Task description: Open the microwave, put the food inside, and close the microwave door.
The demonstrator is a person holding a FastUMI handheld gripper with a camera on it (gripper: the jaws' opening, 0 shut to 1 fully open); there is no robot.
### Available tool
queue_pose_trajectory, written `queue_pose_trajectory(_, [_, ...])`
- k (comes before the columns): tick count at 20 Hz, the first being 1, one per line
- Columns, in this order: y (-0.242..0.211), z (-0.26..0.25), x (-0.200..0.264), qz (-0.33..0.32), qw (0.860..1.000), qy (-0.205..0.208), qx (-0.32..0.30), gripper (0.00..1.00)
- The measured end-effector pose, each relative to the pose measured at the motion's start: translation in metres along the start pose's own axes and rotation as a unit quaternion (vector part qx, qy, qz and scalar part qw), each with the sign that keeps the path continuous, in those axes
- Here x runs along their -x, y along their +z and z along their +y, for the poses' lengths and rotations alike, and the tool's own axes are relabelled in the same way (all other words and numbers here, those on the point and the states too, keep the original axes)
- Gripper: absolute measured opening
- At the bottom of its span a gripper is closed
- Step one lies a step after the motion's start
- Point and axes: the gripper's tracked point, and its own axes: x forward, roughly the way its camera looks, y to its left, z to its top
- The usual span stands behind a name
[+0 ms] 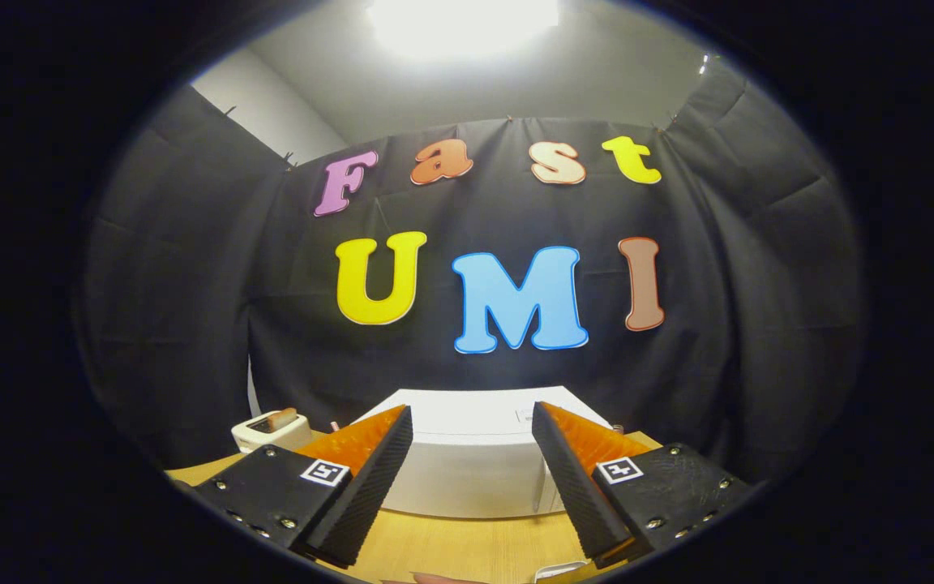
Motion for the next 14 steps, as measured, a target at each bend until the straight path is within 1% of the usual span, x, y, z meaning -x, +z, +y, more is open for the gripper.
queue_pose_trajectory(4, [-0.051, -0.035, -0.038, 0.026, 0.999, -0.019, -0.023, 0.95])
queue_pose_trajectory(7, [-0.084, -0.064, -0.063, 0.045, 0.998, -0.046, -0.021, 0.95])
queue_pose_trajectory(14, [-0.148, -0.099, -0.107, 0.089, 0.994, -0.064, -0.018, 0.95])
